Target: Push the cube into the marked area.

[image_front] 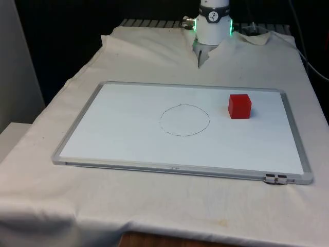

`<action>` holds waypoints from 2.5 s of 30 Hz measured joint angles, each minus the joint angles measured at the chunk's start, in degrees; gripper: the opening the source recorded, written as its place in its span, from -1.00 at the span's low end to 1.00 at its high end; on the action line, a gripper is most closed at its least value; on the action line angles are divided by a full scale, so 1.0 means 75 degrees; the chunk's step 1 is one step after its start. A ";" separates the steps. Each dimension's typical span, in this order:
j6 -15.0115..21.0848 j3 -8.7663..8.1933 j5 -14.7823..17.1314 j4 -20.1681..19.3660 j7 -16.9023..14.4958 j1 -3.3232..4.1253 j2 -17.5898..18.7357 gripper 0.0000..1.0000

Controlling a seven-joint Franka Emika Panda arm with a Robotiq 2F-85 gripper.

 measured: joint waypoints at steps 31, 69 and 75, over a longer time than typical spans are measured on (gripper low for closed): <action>0.0168 0.0283 -0.0008 -0.0023 0.0260 -0.0008 0.0008 -0.99; 0.1566 0.2108 -0.0053 -0.0390 0.1879 0.0000 0.0053 -0.99; 0.1841 0.2391 -0.0053 -0.0435 0.2108 0.0000 0.0168 -0.99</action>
